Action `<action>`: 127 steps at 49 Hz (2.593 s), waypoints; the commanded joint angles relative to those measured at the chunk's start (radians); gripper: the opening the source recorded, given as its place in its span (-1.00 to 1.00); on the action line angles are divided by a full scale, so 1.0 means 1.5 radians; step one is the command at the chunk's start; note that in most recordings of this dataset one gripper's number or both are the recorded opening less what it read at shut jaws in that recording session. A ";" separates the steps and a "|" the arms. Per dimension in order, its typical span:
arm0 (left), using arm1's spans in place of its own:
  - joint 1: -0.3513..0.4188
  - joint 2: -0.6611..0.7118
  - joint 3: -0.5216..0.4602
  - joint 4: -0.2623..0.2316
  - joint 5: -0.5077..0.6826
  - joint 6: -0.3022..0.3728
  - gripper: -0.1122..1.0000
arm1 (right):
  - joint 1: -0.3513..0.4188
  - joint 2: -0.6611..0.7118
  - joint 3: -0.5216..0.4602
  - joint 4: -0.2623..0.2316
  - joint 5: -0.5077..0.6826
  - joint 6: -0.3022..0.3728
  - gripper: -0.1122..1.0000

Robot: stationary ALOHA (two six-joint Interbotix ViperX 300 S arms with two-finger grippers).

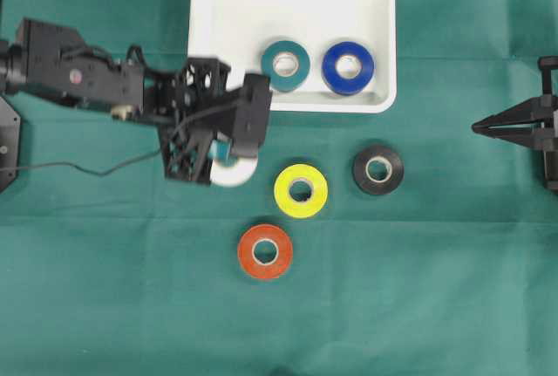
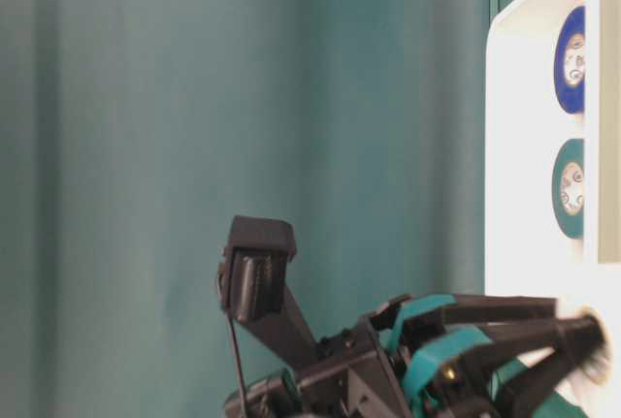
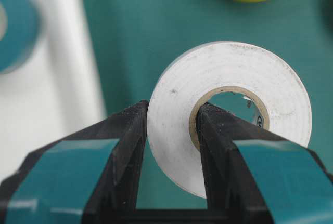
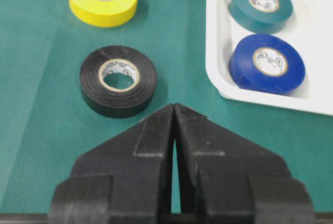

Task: Put the tape into the white case with the left arm.
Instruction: 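Carry the white roll into the tray left of the teal roll, then release the white roll and retract the left gripper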

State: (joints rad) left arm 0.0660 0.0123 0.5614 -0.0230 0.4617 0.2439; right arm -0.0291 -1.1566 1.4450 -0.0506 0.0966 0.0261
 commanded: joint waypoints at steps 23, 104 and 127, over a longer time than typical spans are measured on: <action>0.180 -0.009 -0.012 0.001 -0.047 0.026 -0.33 | 0.000 0.004 -0.001 -0.001 -0.017 0.001 -0.97; 0.161 -0.156 0.118 0.000 -0.063 0.020 0.66 | 0.000 0.003 -0.003 -0.001 -0.017 0.001 -0.97; 0.114 -0.347 0.266 -0.002 -0.062 0.018 0.64 | 0.000 0.003 -0.003 -0.001 -0.018 0.001 -0.97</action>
State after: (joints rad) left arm 0.2470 -0.4709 0.9526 -0.0230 0.3712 0.2730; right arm -0.0291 -1.1582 1.4573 -0.0506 0.0767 0.0245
